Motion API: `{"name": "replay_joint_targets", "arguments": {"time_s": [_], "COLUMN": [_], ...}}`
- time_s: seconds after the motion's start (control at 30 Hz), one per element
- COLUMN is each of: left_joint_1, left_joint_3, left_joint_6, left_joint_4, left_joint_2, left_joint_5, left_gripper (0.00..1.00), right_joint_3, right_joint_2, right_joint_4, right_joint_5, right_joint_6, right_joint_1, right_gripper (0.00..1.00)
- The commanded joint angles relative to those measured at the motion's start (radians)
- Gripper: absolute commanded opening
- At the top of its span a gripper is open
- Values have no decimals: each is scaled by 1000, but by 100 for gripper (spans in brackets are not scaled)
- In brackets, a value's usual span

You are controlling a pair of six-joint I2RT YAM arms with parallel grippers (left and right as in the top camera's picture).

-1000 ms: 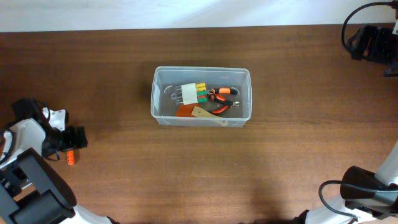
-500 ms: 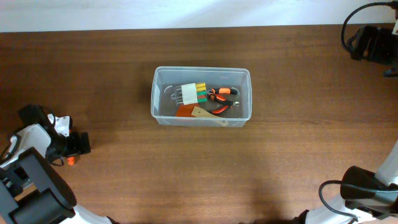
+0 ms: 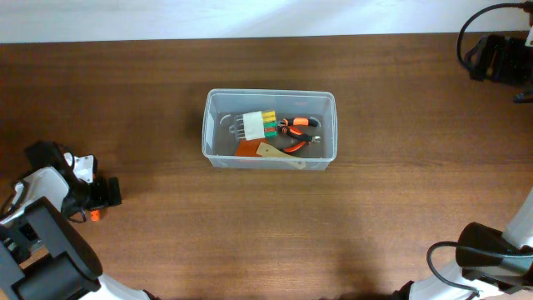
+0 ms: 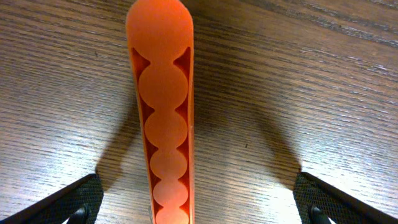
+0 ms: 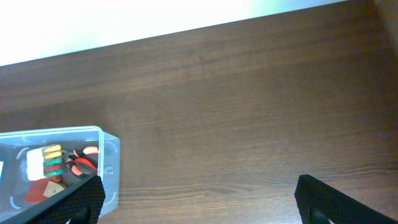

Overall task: Pack container
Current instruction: 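Close the left gripper on the orange strip and lift it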

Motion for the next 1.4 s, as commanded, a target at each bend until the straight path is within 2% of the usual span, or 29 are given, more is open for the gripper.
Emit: {"name": "replay_joint_targets", "arguments": {"time_s": [0.0, 0.13, 0.23, 0.47, 0.53, 0.67, 0.83, 1.0, 1.17, 1.23, 1.27, 1.37], "left_joint_1": [0, 0, 0, 0, 0, 0, 0, 0, 0, -1, -2, -13], "left_joint_3": [-18, -18, -18, -18, -18, -18, -18, -18, -16, -8, -1, 39], "left_joint_6": [-2, -22, -22, -23, -23, -23, -23, -23, -26, -29, -43, -49], "left_joint_4": [2, 2, 2, 3, 6, 6, 10, 10, 13, 12, 9, -23], "left_joint_2": [39, 55, 56, 56, 56, 56, 56, 56, 55, 55, 55, 53], "left_joint_5": [4, 12, 27, 37, 56, 72, 98, 98, 108, 124, 123, 123], "left_gripper": [97, 96, 89, 55, 54, 41, 29, 22, 21, 14, 7, 2], "right_joint_3": [-4, -5, -5, -4, -4, -5, -4, -4, -4, -4, -4, -4], "right_joint_2": [3, 3, 3, 3, 3, 3, 3, 3, 3, 3, 3, 3], "right_joint_4": [-3, -3, -3, -3, -3, -3, -3, -3, -3, -3, -3, -3], "right_joint_5": [-16, -16, -16, -16, -16, -16, -16, -16, -16, -16, -16, -16], "right_joint_6": [0, 0, 0, 1, 0, 0, 0, 1, 0, 1, 0, 1], "right_joint_1": [-3, -3, -3, -3, -3, -3, -3, -3, -3, -3, -3, -3], "right_gripper": [98, 99, 99, 99, 99, 99, 99, 99, 98, 99, 99, 99]}}
